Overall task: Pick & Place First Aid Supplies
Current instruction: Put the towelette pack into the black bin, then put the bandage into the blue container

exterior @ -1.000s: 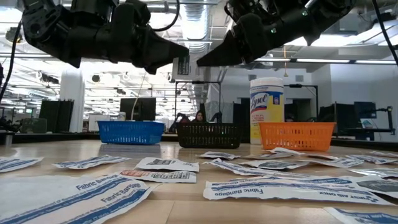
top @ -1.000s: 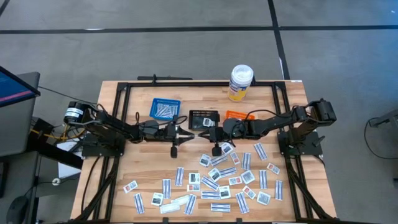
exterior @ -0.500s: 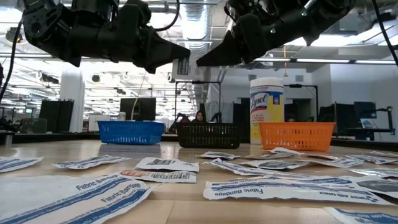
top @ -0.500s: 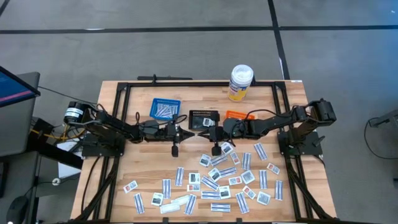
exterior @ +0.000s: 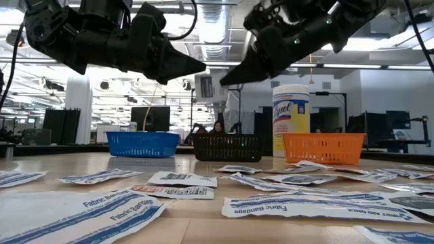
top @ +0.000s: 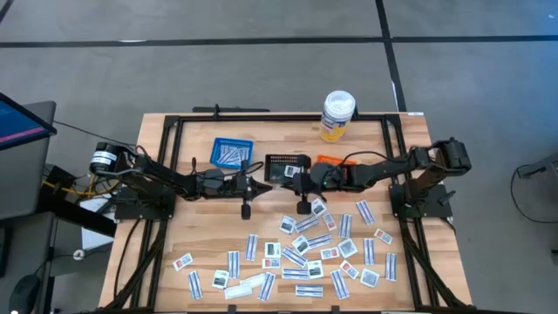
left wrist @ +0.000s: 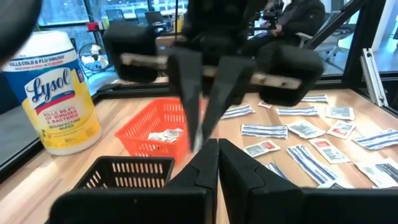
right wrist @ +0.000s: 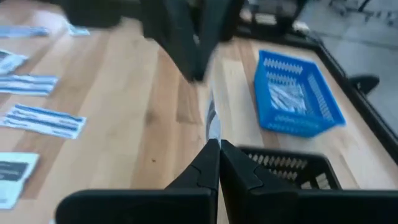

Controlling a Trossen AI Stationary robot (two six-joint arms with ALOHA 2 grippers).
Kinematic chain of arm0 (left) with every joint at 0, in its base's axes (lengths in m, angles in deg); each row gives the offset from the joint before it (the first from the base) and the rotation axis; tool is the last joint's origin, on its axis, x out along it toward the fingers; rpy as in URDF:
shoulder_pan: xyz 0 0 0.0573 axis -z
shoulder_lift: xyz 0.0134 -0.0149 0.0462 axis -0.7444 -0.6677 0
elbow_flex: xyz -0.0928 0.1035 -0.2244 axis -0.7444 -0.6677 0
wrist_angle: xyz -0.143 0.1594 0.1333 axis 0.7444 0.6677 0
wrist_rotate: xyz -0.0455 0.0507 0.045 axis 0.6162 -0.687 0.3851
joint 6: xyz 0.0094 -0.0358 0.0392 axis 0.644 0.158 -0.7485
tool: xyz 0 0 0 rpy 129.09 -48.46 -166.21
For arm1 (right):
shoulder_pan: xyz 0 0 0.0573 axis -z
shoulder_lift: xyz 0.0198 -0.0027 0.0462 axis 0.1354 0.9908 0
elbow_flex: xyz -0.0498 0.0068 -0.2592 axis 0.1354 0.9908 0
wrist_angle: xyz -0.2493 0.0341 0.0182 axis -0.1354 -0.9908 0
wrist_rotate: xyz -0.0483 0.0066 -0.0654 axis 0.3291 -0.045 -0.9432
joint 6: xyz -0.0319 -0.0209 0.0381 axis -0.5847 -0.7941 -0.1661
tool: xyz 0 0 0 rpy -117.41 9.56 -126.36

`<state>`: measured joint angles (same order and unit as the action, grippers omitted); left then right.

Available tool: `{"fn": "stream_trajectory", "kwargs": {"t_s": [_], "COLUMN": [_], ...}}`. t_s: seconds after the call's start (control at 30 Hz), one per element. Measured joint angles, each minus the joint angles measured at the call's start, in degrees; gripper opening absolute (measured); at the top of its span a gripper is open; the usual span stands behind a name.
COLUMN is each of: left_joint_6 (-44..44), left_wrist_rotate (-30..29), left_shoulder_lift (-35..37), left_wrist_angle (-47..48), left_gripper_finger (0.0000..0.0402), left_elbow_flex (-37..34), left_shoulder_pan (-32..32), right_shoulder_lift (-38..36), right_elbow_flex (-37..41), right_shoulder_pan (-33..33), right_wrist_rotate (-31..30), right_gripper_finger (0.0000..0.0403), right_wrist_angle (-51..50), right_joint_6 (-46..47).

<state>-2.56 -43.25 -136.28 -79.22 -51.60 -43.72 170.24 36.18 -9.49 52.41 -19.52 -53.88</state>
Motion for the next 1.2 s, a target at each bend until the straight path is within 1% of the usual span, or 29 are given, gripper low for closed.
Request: {"fn": "stream_trajectory", "kwargs": {"t_s": [0.1, 0.27, 0.47, 0.6, 0.77, 0.87, 1.07, 1.2], "left_joint_6": [0.0, 0.0, 0.0, 0.0, 0.0, 0.1, 0.1, 0.1], "left_wrist_rotate": [0.1, 0.1, 0.2, 0.2, 0.2, 0.2, 0.2, 0.2], "left_shoulder_lift": [0.0, 0.0, 0.0, 0.0, 0.0, 0.0, 0.0, 0.0], "left_wrist_angle": [0.1, 0.1, 0.1, 0.1, 0.2, 0.2, 0.2, 0.2], "left_gripper_finger": [0.0012, 0.001, 0.0009, 0.001, 0.0008, 0.0009, 0.0011, 0.0011], "left_elbow_flex": [0.0, 0.0, 0.0, 0.0, 0.0, 0.0, 0.0, 0.0], "left_shoulder_pan": [0.0, 0.0, 0.0, 0.0, 0.0, 0.0, 0.0, 0.0], "right_shoulder_lift": [0.0, 0.0, 0.0, 0.0, 0.0, 0.0, 0.0, 0.0], "right_elbow_flex": [0.0, 0.0, 0.0, 0.0, 0.0, 0.0, 0.0, 0.0], "right_shoulder_pan": [1.4, 4.1, 6.9, 7.7, 7.7, 7.6, 7.6, 7.6], "right_wrist_rotate": [-0.2, -5.7, -5.8, -5.6, -4.7, -2.9, -2.9, -2.9], "right_gripper_finger": [0.0, 0.0, 0.0, 0.0, 0.0005, 0.0019, 0.0056, 0.0071], "right_wrist_angle": [-1.8, -5.0, -9.1, -11.0, -10.6, -10.2, -10.3, -10.3], "right_joint_6": [1.6, 9.8, 18.6, 19.5, 19.4, 19.4, 20.3, 20.3]}}
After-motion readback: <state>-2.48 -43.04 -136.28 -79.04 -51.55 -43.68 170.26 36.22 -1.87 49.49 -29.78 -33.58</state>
